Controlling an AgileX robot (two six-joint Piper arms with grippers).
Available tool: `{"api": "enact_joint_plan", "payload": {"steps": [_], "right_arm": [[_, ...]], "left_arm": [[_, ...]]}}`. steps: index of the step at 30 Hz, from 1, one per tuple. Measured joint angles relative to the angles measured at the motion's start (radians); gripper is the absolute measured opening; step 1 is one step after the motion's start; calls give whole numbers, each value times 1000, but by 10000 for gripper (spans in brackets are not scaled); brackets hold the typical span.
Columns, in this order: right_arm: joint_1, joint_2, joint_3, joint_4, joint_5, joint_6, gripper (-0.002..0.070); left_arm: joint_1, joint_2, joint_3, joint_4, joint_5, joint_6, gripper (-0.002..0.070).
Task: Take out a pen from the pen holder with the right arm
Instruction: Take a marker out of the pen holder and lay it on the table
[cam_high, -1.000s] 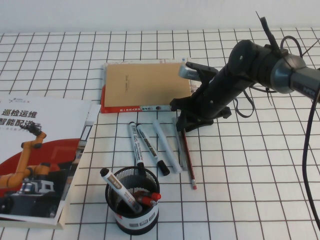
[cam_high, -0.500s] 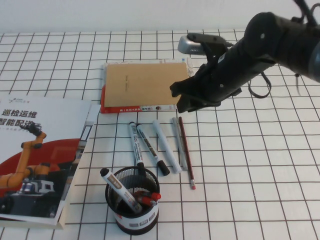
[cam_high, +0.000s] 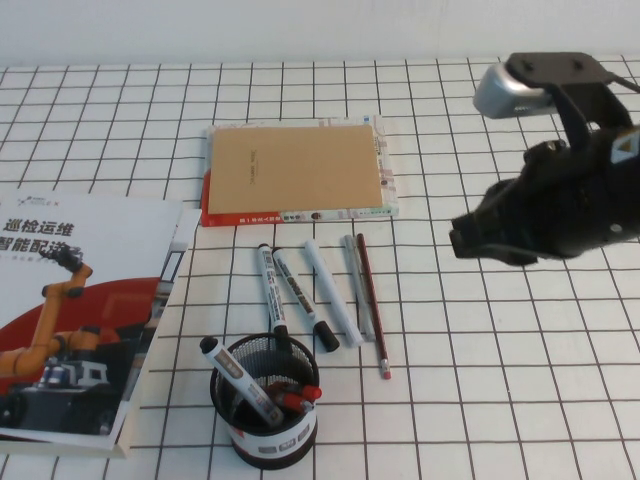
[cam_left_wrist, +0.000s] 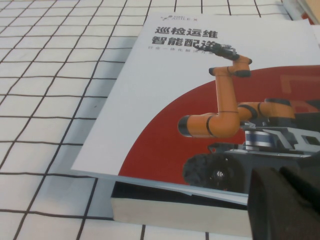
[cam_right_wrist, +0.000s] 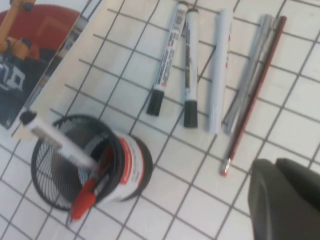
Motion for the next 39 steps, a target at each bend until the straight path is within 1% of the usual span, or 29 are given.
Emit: {"api": "enact_joint_plan", "payload": {"steps": [5,8,12,18,22,24,30,33,36,39], "right_arm": [[0,-149,142,-25,21,0,-14],[0,-223,182,-37,99,-2,-14],[0,-282,217,-77,114,-4,-14],[0,-348,318,-133,29,-4,-15],[-16,-428,459,-171,-103,-4,-15],[-60,-492,560,-183,-196,-4,-15],[-256,-785,893,-227,-518,-4,-15],[-345,-946,1030,-233,-609,-4,-15],[-428,-1098,1145,-234,-652,-4,-15],[-464,-1228,1208,-236,-662,-4,-15]], "left_arm": [[0,0,0,0,0,0,-3],[0,0,0,0,0,0,-3],[0,0,0,0,0,0,-3],[0,0,0,0,0,0,-3],[0,0,0,0,0,0,-3],[0,0,0,0,0,0,-3],[0,0,0,0,0,0,-3],[0,0,0,0,0,0,-3],[0,0,0,0,0,0,-3],[0,0,0,0,0,0,-3]]}}
